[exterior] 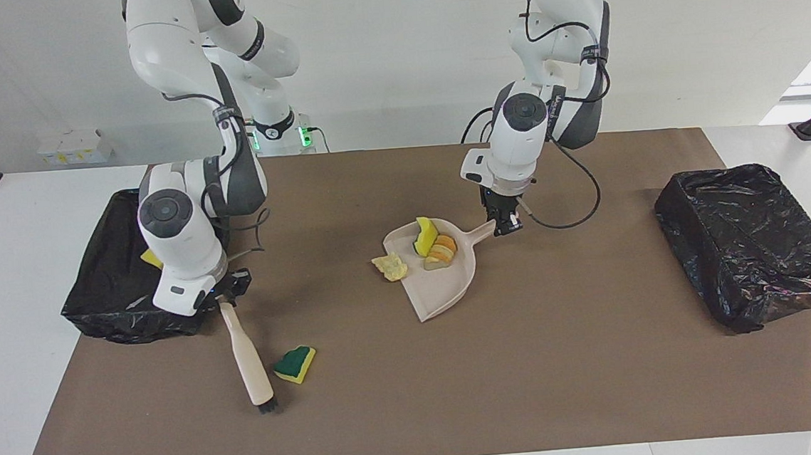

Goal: Sweep and dump trash in bin
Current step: 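Reach the brush with the right gripper toward the far green sponge, then sweep the green sponge into the dustpan with the right gripper's brush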

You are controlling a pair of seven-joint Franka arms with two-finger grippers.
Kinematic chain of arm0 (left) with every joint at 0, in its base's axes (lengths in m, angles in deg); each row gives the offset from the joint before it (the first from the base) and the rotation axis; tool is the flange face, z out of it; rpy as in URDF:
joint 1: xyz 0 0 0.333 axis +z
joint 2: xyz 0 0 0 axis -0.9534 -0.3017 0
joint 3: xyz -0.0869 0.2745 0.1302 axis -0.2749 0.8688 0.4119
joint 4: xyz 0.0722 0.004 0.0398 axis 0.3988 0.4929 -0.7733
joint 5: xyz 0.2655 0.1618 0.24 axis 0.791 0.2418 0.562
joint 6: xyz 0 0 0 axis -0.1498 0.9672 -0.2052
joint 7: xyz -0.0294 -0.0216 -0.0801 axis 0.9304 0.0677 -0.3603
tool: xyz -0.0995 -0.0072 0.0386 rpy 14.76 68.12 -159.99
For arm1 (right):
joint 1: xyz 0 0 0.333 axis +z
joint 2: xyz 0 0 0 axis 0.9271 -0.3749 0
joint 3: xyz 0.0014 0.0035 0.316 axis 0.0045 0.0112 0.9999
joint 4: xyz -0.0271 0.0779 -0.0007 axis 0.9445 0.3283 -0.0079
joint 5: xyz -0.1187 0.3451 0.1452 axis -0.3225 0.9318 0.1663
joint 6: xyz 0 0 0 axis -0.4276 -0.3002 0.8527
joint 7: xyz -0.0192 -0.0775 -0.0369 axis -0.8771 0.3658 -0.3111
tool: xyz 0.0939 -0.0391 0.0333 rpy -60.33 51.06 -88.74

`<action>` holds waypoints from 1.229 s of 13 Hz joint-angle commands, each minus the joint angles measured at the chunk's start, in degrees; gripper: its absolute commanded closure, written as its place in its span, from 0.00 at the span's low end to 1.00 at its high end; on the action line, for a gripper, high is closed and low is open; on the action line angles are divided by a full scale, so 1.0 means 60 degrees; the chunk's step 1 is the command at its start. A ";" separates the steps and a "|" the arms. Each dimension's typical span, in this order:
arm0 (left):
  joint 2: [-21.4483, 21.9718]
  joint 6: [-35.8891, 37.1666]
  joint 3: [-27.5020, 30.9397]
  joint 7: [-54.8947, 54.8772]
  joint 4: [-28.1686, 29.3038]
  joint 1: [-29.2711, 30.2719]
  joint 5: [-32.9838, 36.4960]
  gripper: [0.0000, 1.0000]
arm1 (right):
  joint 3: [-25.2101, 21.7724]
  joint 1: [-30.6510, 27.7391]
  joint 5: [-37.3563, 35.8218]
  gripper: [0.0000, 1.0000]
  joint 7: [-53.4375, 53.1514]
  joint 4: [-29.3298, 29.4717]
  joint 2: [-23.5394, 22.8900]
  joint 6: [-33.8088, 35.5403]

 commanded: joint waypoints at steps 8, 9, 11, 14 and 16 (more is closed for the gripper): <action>0.0345 0.0456 0.0030 0.0779 0.0286 -0.0063 0.0079 1.00 | 0.0599 0.1180 0.0527 1.00 -0.2113 -0.1870 0.1036 0.0604; 0.0345 0.0441 0.0030 0.0779 0.0286 -0.0063 0.0079 1.00 | 0.0687 0.1269 0.0936 1.00 -0.2129 -0.2164 0.1241 0.0633; 0.0345 0.0441 0.0030 0.0779 0.0286 -0.0034 0.0079 1.00 | 0.0775 0.1793 0.1698 1.00 -0.2245 -0.2764 0.1666 0.0692; 0.0345 0.0456 0.0045 0.0779 0.0286 -0.0034 0.0094 1.00 | 0.0776 0.3111 0.2255 1.00 -0.4115 -0.3440 0.2282 0.0663; 0.0345 0.0441 0.0059 0.0779 0.0271 -0.0005 0.0109 1.00 | 0.0790 0.3436 0.2900 1.00 -0.4414 -0.3543 0.2458 0.0852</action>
